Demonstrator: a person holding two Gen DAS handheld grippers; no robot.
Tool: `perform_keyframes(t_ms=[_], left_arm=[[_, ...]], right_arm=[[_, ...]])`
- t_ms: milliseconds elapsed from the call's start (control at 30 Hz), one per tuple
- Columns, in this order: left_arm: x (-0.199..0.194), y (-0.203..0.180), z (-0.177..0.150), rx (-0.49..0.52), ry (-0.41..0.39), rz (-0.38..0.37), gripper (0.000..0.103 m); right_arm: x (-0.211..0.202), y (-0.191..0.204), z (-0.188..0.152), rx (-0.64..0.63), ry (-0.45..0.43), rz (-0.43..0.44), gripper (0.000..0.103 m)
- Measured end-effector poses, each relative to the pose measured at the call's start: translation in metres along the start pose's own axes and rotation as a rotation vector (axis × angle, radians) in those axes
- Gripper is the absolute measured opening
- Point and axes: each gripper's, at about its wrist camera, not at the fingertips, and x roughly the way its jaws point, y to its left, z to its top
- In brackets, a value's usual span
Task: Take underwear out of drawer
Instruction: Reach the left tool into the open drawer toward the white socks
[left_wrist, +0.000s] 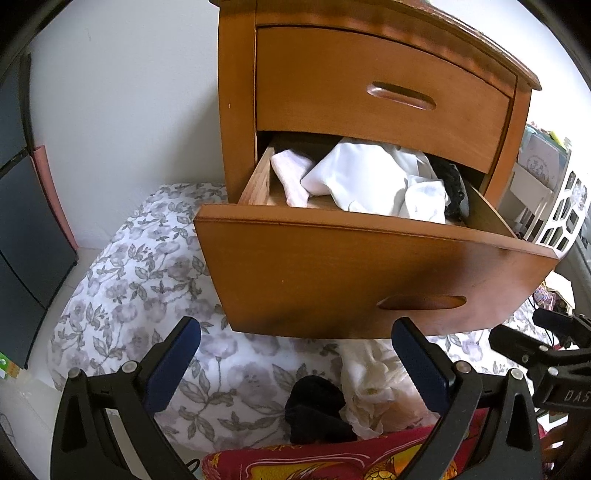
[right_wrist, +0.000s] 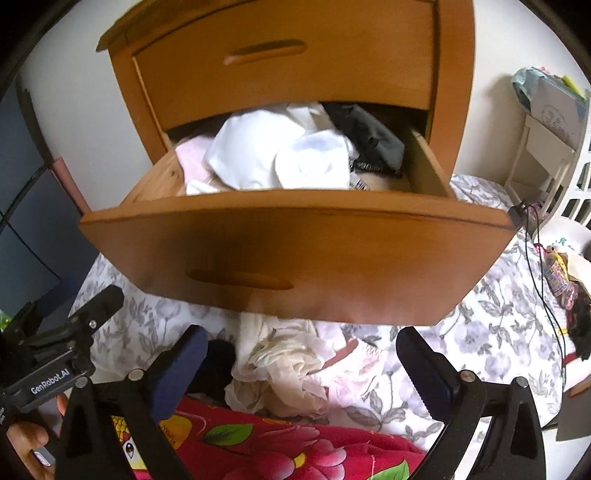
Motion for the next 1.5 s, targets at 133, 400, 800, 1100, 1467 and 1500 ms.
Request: perform_keyframes(t_ms=[133, 400, 800, 1100, 1467, 1500], left_arm=[[-0.002, 0.000, 0.001, -0.003, -0.009, 0.003, 0.103], [-0.010, -0.001, 0.006, 0.001, -0.009, -0.058, 0.103], [-0.049, -0.008, 0.057, 0.074, -0.101, -0.095, 0.103], [-0.034, -0.032, 0.119, 0.157, -0.037, -0.089, 0.103], [0.056, -0.051, 0.150, 0.027, 0.379, -0.122, 0.103], [0.065, -0.051, 0.150, 0.001, 0.421, -0.133, 0.103]], right_arm=[[-0.005, 0.003, -0.001, -0.027, -0.041, -0.017, 0.103], [-0.004, -0.006, -0.004, 0.007, -0.083, -0.027, 0.103], [-0.004, -0.008, -0.009, 0.017, -0.101, -0.036, 0.103], [-0.013, -0.020, -0.011, 0.085, -0.152, -0.052, 0.103], [-0.015, -0.028, -0.012, 0.119, -0.161, -0.019, 0.103], [-0.015, -0.029, -0.012, 0.121, -0.161, -0.016, 0.103]])
